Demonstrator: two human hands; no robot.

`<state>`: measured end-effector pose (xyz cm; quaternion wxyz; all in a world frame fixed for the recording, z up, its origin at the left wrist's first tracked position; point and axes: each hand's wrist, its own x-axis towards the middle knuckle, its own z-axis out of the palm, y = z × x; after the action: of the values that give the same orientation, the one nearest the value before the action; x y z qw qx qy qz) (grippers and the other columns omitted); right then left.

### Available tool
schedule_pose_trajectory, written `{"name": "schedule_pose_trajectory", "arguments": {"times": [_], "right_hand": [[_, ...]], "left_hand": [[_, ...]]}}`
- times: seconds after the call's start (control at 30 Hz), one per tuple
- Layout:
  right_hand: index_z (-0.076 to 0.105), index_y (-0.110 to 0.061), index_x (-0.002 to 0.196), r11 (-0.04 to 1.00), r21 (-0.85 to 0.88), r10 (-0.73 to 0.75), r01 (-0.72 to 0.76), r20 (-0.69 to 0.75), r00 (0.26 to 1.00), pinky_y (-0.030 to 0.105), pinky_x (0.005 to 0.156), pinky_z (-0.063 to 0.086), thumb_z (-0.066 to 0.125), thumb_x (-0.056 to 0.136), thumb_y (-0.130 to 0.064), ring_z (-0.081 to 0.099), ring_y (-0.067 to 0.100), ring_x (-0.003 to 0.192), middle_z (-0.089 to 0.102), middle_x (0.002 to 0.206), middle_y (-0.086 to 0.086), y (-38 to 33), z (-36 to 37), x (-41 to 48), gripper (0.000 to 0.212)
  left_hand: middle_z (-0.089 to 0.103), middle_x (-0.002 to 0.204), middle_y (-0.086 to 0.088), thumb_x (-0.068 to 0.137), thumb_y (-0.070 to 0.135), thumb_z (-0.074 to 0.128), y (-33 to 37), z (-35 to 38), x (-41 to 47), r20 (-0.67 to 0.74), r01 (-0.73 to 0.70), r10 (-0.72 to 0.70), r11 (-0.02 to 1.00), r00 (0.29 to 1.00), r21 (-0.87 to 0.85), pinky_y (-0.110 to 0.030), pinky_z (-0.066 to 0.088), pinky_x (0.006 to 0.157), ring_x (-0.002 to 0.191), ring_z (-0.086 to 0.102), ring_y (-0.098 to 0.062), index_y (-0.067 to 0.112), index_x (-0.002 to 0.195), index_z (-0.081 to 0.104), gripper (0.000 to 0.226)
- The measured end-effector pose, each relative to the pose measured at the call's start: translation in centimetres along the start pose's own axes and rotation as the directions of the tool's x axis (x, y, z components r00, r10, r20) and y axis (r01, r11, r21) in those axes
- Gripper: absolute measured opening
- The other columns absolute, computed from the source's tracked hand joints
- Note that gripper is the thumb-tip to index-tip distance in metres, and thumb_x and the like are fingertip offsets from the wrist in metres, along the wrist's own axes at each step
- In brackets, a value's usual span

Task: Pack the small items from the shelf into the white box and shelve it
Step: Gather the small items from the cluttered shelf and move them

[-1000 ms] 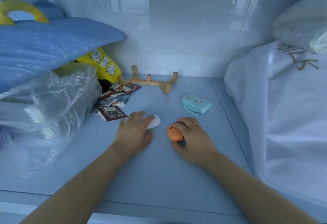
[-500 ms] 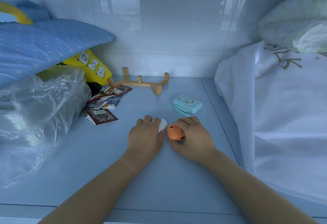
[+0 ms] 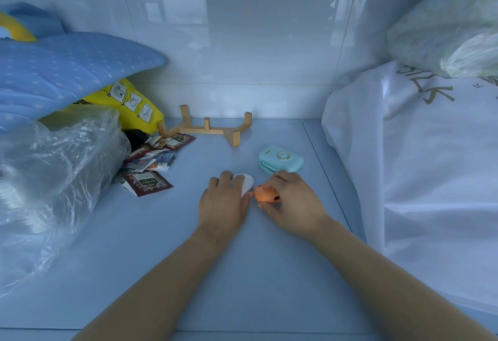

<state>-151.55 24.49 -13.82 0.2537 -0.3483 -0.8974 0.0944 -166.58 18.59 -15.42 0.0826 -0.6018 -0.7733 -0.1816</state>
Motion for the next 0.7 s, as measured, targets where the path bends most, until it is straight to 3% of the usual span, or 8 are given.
{"name": "schedule_pose_trajectory", "arguments": {"times": [0.17, 0.33, 0.43, 0.6, 0.7], "right_hand": [[0.055, -0.02, 0.106, 0.998, -0.001, -0.055, 0.055, 0.104, 0.993, 0.035, 0.077, 0.047, 0.059, 0.081, -0.049, 0.045, 0.017, 0.103, 0.052, 0.111, -0.004, 0.5, -1.0, 0.3, 0.039], [0.054, -0.017, 0.116, 0.998, -0.055, 0.04, -0.04, 0.009, 0.999, 0.035, 0.076, 0.046, 0.047, 0.091, -0.039, 0.046, 0.022, 0.11, 0.051, 0.123, -0.001, 1.3, -1.6, 2.0, 0.034], [0.054, -0.016, 0.117, 0.995, -0.082, 0.064, -0.064, -0.009, 0.998, 0.034, 0.076, 0.045, 0.047, 0.09, -0.035, 0.047, 0.023, 0.11, 0.049, 0.125, 0.0, 1.7, -1.7, 2.5, 0.033], [0.052, -0.014, 0.12, 0.987, -0.129, 0.092, -0.094, -0.02, 0.996, 0.034, 0.076, 0.047, 0.046, 0.091, -0.031, 0.045, 0.023, 0.112, 0.047, 0.129, 0.001, 3.0, -1.9, 2.5, 0.035], [0.049, -0.013, 0.125, 0.985, -0.136, 0.104, -0.102, 0.009, 0.995, 0.034, 0.085, 0.045, 0.044, 0.092, -0.031, 0.039, 0.021, 0.121, 0.045, 0.135, 0.0, 3.6, -1.8, 2.7, 0.038]], "left_hand": [[0.042, 0.132, -0.004, 0.088, 0.039, 0.049, -0.6, -0.2, 0.2, 0.042, -0.024, 0.03, 0.99, 0.999, -0.136, -0.038, 0.048, 0.077, 0.112, 0.044, -0.025, 0.023, 0.126, 0.047, 0.042], [0.041, 0.134, 0.001, 0.073, 0.055, 0.056, -0.9, -1.1, 0.4, 0.121, -0.009, 0.022, 0.994, 0.992, -0.104, -0.036, 0.048, 0.08, 0.113, 0.045, -0.024, 0.033, 0.127, 0.044, 0.059], [0.038, 0.138, 0.0, 0.075, 0.052, 0.056, 0.0, -1.4, 0.9, 0.149, -0.072, 0.081, 0.995, 0.986, -0.065, -0.038, 0.046, 0.085, 0.119, 0.042, -0.025, 0.033, 0.131, 0.04, 0.062], [0.038, 0.14, 0.001, 0.084, 0.036, 0.047, 1.5, -1.7, 1.5, 0.196, -0.109, 0.129, 0.988, 0.972, -0.106, -0.037, 0.042, 0.092, 0.121, 0.04, -0.023, 0.029, 0.133, 0.04, 0.05], [0.045, 0.132, 0.002, 0.088, 0.048, 0.042, 2.1, -1.6, 1.4, 0.157, -0.142, 0.164, 0.979, 0.974, -0.143, -0.036, 0.044, 0.089, 0.118, 0.043, -0.02, 0.029, 0.127, 0.047, 0.043]]}}
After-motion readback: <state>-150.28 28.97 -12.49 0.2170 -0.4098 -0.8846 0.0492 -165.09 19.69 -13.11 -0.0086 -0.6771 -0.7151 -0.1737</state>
